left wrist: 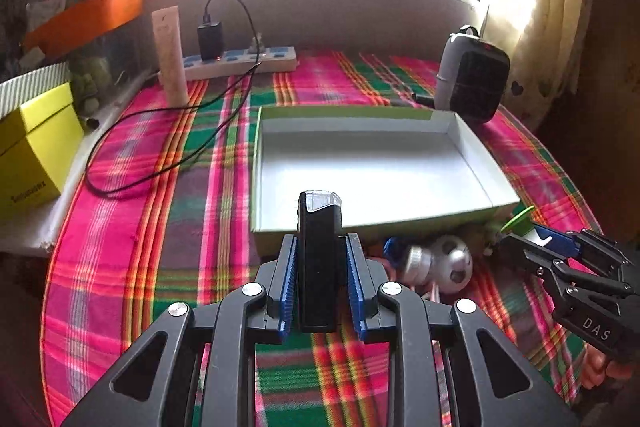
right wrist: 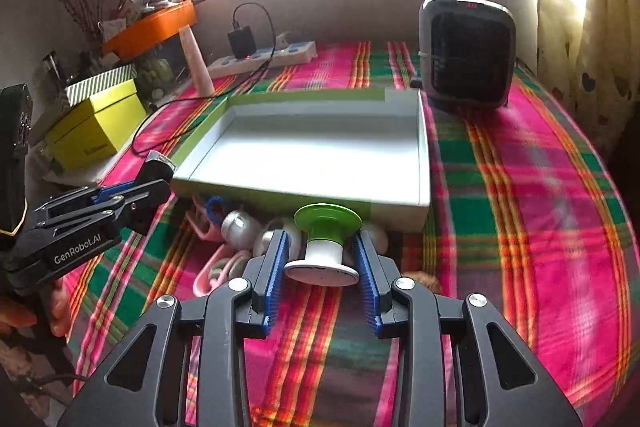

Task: Organize objects
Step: 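Carry the black device with the left tool while the right tool carries the spool into the box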

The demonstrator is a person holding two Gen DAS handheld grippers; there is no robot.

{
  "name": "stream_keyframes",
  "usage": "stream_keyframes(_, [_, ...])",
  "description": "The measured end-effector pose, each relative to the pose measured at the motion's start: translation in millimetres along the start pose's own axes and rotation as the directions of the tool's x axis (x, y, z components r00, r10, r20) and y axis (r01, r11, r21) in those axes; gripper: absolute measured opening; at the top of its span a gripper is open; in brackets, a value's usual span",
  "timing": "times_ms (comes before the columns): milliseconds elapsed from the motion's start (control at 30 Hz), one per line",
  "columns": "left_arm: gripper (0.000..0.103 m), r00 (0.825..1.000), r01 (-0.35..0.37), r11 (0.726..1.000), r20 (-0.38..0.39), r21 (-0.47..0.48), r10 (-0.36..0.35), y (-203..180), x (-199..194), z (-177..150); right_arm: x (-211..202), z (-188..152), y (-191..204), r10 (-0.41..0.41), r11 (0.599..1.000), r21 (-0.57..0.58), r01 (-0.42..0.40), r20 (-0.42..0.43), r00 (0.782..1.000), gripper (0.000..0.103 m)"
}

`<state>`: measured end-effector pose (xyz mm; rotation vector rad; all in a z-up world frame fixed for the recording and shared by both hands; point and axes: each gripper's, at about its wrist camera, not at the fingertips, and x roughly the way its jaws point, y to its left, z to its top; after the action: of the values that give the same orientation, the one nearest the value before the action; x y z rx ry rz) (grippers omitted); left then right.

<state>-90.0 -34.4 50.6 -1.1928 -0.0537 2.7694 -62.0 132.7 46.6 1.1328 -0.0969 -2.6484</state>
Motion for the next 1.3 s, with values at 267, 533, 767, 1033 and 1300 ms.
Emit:
stream_keyframes(267, [0.022, 1.0, 0.018, 1.0, -0.024, 0.008, -0.018, -10, 26, 24, 18, 27, 0, 0.023, 1.0, -0.005, -0.023, -0.006, 1.0, 0.035])
stream_keyframes(533, [0.022, 0.999, 0.014, 1.0, -0.037, 0.0, -0.014, -8, 48, 40, 42, 45, -7, 0.009, 1.0, 0.012, -0.009, -0.025, 1.0, 0.035])
stream_keyframes(767, [0.022, 0.999, 0.011, 1.0, -0.038, 0.005, -0.01, -7, 63, 53, 61, 58, -11, 0.01, 1.0, 0.009, -0.01, -0.048, 0.999, 0.035])
stream_keyframes(1033, [0.022, 0.998, -0.005, 1.0, -0.058, 0.012, 0.006, -5, 86, 66, 83, 74, -16, -0.007, 1.0, 0.009, 0.008, -0.072, 0.997, 0.035])
stream_keyframes(1300, [0.022, 0.998, -0.008, 0.999, -0.068, 0.035, 0.01, -6, 104, 75, 101, 85, -17, -0.018, 1.0, 0.006, 0.019, -0.093, 0.996, 0.035])
